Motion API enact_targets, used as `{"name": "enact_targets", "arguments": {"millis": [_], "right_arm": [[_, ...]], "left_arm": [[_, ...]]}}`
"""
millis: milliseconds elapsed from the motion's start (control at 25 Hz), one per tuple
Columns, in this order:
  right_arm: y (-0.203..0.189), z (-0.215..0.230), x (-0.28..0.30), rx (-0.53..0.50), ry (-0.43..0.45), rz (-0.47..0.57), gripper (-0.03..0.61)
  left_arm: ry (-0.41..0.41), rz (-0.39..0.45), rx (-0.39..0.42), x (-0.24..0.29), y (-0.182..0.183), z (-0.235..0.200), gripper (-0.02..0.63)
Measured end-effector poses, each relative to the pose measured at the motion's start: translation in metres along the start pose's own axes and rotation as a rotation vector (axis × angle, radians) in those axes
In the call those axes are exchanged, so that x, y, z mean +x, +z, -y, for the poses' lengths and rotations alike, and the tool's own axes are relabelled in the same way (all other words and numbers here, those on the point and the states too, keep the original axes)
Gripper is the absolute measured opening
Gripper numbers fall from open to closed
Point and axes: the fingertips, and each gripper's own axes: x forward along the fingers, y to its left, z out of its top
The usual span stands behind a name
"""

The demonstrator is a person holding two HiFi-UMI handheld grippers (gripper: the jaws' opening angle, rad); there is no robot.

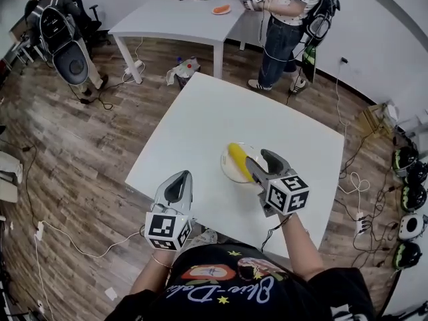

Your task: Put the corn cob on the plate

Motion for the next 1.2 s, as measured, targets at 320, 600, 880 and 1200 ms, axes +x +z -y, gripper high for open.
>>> {"name": "enact_targets", "arguments": {"millis": [320, 600, 880, 1200], "right_arm": [[0.051, -0.034, -0.121, -0.142, -0.130, 0.309, 0.032], [0.024, -0.059, -0.182, -0.071, -0.074, 0.363, 0.031], [0.030, -0.063, -0.187, -0.072, -0.125, 0.340, 0.026], [0.041, -0.080, -0.177, -0.094, -0.136, 0.332, 0.025]], "left_arm": [[-0.062, 0.107, 0.044, -0.021, 0.035, 0.066, -0.014], [-0.085, 0.141, 0.074, -0.058, 0.041, 0.106, -0.014], [-0.122, 0.155, 0.085, -0.065, 0.051, 0.109, -0.014], [-0.174, 0.152, 0.103, -0.067, 0.055, 0.104, -0.014]]}}
